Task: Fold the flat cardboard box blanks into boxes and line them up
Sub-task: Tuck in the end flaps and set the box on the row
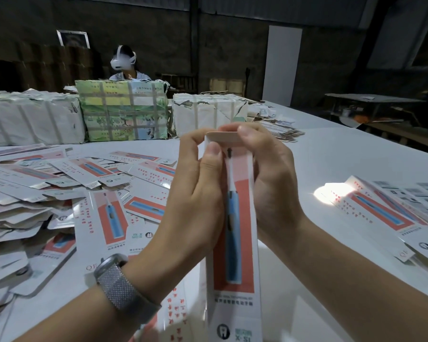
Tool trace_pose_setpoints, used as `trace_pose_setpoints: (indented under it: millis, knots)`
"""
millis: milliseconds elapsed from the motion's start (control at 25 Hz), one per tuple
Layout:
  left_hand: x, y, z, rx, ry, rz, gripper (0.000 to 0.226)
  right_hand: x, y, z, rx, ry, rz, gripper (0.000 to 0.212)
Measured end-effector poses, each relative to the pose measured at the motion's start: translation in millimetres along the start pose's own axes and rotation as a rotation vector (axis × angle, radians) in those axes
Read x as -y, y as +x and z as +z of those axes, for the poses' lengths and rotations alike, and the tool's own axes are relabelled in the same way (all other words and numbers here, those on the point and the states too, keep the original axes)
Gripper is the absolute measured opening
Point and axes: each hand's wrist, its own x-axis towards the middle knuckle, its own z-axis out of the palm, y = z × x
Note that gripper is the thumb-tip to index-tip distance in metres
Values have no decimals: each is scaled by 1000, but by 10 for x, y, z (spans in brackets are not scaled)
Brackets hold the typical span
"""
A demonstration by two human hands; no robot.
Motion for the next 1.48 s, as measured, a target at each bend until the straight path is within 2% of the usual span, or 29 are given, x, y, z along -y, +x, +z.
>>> trace_pose_setpoints:
  millis: [240, 440, 600, 720, 1000, 1480]
  knots:
    - [-2, 5, -25, 0, 144, 145, 25, 45, 28, 5, -16, 27, -9, 20]
    - [-1, 19, -54, 2, 159, 155, 28, 57, 28, 10, -18, -36, -3, 23]
    - [2, 18, -60, 28, 188, 151, 34, 73, 50, 9, -67, -47, -25, 14]
    - [15, 7, -70, 42, 243, 186, 36, 87, 59, -10, -77, -36, 0, 19]
    - [34, 13, -81, 24, 180, 168, 23, 144, 108, -55, -32, -75, 57, 23]
    - [-34, -20, -71, 21, 55, 90, 9, 52, 18, 1, -35, -197, -90, 20]
